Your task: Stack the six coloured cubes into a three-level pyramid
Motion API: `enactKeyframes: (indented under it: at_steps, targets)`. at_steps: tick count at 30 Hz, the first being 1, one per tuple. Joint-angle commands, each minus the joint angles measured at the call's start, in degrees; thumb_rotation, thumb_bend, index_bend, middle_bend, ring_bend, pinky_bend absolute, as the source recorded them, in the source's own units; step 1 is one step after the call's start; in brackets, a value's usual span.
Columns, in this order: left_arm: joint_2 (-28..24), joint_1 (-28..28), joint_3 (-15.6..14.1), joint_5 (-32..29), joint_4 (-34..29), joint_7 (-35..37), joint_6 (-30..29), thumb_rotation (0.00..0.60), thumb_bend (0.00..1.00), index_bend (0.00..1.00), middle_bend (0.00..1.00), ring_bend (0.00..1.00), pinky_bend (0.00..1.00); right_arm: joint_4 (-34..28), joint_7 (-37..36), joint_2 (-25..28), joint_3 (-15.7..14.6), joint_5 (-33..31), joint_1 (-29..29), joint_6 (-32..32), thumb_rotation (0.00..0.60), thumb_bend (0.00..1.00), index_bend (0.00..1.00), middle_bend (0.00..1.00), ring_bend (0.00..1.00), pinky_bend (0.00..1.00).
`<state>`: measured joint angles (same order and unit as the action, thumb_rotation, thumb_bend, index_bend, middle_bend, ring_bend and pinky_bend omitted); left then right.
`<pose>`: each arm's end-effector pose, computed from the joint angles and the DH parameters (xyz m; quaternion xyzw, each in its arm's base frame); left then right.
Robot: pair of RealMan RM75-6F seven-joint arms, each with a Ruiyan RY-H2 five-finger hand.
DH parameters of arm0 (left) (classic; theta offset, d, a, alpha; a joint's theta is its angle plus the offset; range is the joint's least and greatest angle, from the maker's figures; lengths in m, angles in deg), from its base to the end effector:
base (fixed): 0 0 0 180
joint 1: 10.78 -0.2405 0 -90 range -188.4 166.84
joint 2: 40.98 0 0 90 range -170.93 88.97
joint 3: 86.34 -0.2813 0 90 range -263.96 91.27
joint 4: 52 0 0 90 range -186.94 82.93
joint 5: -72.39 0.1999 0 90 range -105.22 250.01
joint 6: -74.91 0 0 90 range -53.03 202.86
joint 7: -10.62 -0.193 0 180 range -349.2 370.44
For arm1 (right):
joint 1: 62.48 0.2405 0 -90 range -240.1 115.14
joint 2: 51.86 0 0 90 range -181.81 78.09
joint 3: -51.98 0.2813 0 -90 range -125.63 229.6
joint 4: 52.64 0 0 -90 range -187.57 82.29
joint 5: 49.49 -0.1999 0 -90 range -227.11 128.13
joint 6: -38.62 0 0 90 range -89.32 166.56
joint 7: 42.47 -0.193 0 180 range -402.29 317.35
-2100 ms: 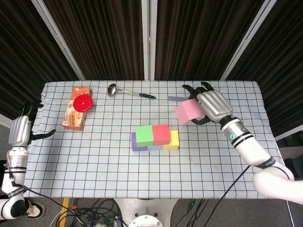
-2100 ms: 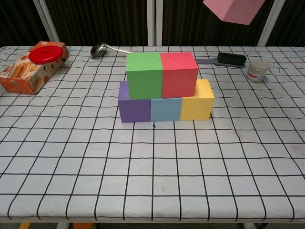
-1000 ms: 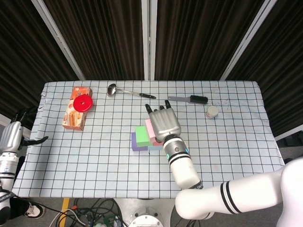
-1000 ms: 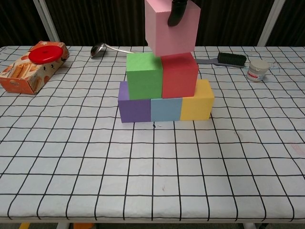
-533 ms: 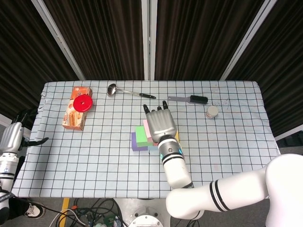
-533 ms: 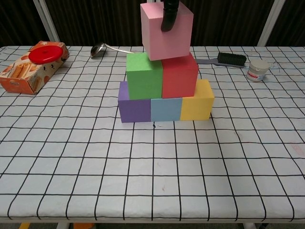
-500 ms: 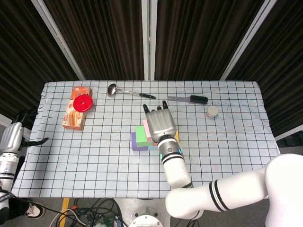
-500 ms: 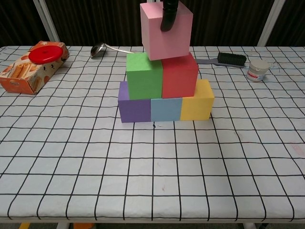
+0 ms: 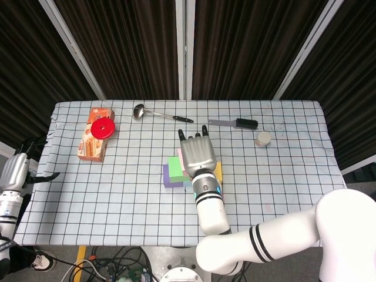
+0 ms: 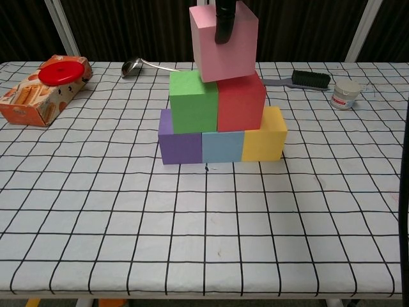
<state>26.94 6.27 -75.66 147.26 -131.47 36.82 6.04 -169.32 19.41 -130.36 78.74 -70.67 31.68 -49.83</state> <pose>-0.3487 0.3353 0.1785 -0.5010 -0.5054 -0.4769 0.5159 0.0852 -0.3910 0.0485 0.7448 -0.3698 0.2161 0.5116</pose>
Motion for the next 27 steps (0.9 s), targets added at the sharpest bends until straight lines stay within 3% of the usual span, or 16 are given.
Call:
enactKeyframes:
  at_steps: [1, 27]
  targets:
    - [0.03, -0.03, -0.13, 0.09, 0.08, -0.02, 0.05, 0.600, 0.00, 0.12, 0.18, 0.04, 0.11, 0.70, 0.36, -0.93, 0.37, 0.51, -0.53, -0.49, 0.600, 0.15, 0.00, 0.76, 0.22, 0.00]
    - [0.41, -0.18, -0.73, 0.17, 2.02, 1.50, 1.01, 0.600, 0.00, 0.12, 0.18, 0.04, 0.11, 4.43, 4.57, -7.01, 3.59, 4.98, -3.95, -3.47, 0.600, 0.13, 0.00, 0.78, 0.25, 0.00]
